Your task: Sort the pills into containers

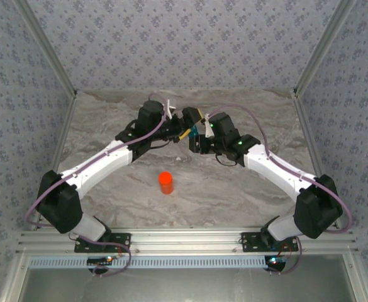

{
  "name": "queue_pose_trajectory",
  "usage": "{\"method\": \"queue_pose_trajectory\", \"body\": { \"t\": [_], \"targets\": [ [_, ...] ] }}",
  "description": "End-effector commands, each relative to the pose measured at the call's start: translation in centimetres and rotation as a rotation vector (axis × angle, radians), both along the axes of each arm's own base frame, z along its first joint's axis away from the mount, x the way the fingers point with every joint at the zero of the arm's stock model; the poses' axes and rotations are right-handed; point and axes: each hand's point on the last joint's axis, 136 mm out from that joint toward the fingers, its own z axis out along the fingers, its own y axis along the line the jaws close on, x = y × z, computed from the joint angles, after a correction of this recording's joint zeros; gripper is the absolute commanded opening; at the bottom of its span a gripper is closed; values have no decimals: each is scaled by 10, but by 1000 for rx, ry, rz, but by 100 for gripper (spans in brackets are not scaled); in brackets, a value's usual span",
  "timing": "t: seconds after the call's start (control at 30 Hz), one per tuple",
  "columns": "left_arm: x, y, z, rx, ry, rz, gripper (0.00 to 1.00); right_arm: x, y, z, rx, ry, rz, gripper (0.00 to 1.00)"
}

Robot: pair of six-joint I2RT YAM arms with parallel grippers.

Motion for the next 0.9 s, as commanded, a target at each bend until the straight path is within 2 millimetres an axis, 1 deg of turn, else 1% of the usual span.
{"method": "queue_pose_trajectory", "body": {
  "t": [0.0, 0.07, 0.17, 0.27, 0.37, 0.47, 0.53, 0.63, 0.73, 0.8, 0.87],
  "targets": [
    [-6, -5, 41, -78, -61, -19, 98, 4, 3, 1, 13, 4, 5, 37],
    [-7, -5, 43, -86, -63, -21, 98, 5, 2, 1, 12, 3, 2, 37],
    [-7, 0, 41, -63, -65, 1, 98, 4, -1, -3, 0, 12, 1, 37],
    [-3, 15, 35, 15, -90, 57, 98, 2, -7, -12, -19, 28, -4, 37],
    [4, 43, 31, 109, -116, 135, 98, -3, -15, -26, -57, 57, -2, 38],
    [14, 78, 29, 186, -140, 218, 98, -3, -28, -46, -127, 77, -4, 38],
    [19, 100, 28, 215, -145, 263, 98, 1, -35, -58, -187, 70, -7, 38],
    [21, 127, 22, 239, -135, 316, 98, -2, -39, -82, -252, 99, 11, 39],
    [23, 148, 17, 246, -121, 362, 98, -6, -40, -105, -311, 126, 39, 39],
    [22, 156, 16, 247, -121, 381, 98, -8, -39, -118, -353, 138, 58, 40],
    [22, 160, 14, 249, -119, 389, 98, -9, -38, -129, -403, 142, 73, 40]
  ]
}}
